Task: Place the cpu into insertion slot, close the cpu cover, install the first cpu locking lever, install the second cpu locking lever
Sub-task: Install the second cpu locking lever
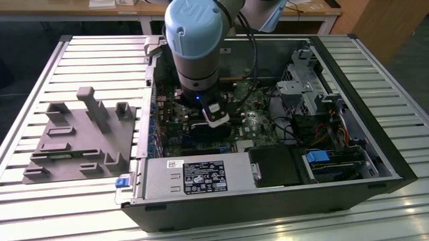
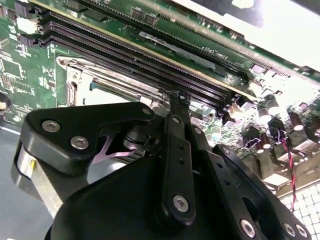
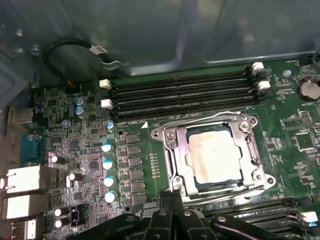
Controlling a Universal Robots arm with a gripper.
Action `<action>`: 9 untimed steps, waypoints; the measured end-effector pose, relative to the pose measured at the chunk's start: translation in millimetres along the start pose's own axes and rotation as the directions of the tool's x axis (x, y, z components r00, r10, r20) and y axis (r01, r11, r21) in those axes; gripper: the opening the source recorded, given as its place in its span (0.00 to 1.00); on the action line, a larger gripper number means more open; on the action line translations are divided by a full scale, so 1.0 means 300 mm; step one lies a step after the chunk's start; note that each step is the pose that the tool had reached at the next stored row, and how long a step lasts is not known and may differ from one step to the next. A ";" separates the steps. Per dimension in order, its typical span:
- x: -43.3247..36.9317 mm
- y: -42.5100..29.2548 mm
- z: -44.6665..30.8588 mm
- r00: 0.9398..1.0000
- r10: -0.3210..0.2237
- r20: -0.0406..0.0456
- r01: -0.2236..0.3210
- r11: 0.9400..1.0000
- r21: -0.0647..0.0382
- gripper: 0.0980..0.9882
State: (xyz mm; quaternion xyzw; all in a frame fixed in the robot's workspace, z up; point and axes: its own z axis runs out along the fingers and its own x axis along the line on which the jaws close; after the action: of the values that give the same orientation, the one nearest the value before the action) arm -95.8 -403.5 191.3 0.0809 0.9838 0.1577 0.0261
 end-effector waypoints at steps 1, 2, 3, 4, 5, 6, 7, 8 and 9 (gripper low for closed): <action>0.001 0.001 0.002 1.000 0.000 0.000 0.000 1.000 0.000 0.00; 0.001 0.001 0.004 1.000 0.000 0.000 0.000 1.000 0.000 0.00; 0.001 0.000 0.007 1.000 0.000 0.000 0.000 1.000 0.000 0.00; 0.002 -0.001 0.010 1.000 0.000 0.000 0.000 1.000 0.000 0.00; 0.003 -0.002 0.013 1.000 0.000 0.000 0.000 1.000 0.000 0.00; 0.003 -0.003 0.016 1.000 0.000 0.000 0.000 1.000 0.000 0.00; 0.004 -0.003 0.016 1.000 0.000 0.000 0.000 1.000 0.001 0.00; 0.004 -0.003 0.016 1.000 0.000 0.000 0.000 1.000 0.001 0.00; 0.004 -0.003 0.016 1.000 0.000 0.000 0.000 1.000 0.000 0.00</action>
State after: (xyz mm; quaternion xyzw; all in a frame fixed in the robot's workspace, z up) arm -96.7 -402.6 186.3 0.0809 0.9839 0.1574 0.0259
